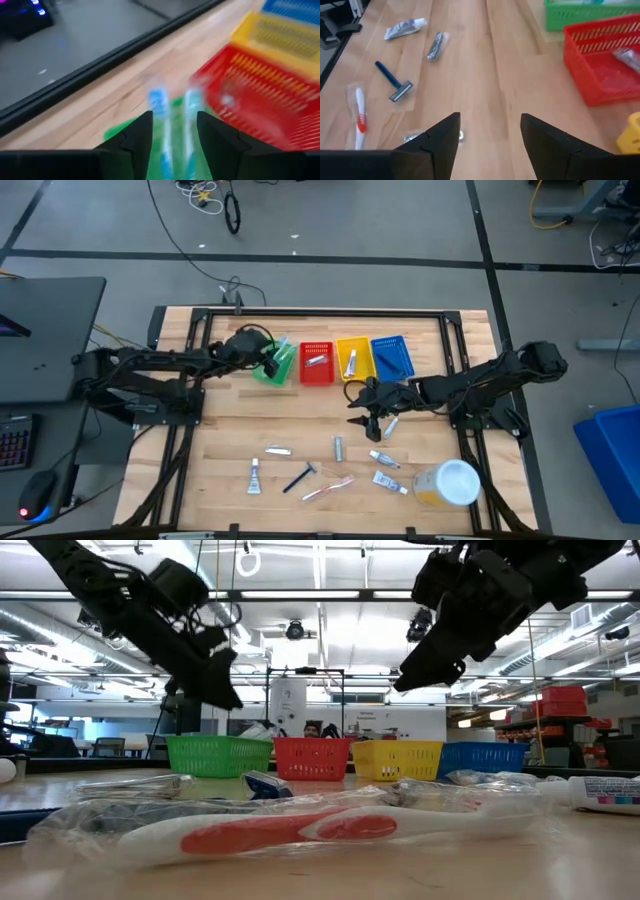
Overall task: Pick & Place Travel size toiletries
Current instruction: Put the silver nail cutter into the red bin
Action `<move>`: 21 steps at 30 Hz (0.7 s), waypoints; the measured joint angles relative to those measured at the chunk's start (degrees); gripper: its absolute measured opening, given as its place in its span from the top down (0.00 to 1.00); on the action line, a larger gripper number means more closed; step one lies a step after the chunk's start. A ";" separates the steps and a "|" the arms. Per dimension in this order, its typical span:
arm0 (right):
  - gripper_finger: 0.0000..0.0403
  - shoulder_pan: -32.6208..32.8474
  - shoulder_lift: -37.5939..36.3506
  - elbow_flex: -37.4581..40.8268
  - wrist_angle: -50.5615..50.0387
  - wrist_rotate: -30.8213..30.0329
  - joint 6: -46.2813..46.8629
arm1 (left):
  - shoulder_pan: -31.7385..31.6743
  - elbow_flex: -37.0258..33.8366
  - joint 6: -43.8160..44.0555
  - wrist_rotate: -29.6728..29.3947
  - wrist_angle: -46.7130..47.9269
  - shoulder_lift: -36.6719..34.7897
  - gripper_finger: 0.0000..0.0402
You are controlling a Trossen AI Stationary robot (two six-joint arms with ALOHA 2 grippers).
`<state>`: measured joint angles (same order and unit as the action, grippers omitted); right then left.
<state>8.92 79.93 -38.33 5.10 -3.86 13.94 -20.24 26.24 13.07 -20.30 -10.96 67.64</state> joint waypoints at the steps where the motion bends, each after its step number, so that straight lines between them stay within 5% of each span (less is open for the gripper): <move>1: 0.46 0.21 0.48 0.00 -0.02 0.02 0.25 | 0.38 0.37 0.00 1.83 -0.07 -1.08 0.61; 11: 0.45 0.51 3.79 0.00 0.29 -3.99 -0.44 | 10.22 1.03 6.71 29.47 -0.14 -8.55 0.67; 21: 0.46 0.38 4.32 0.00 0.54 -8.42 -0.31 | 29.74 0.98 5.71 23.90 0.02 -2.00 0.66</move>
<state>9.30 84.25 -38.33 5.64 -12.27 13.63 9.51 27.22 18.77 3.60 -10.94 65.64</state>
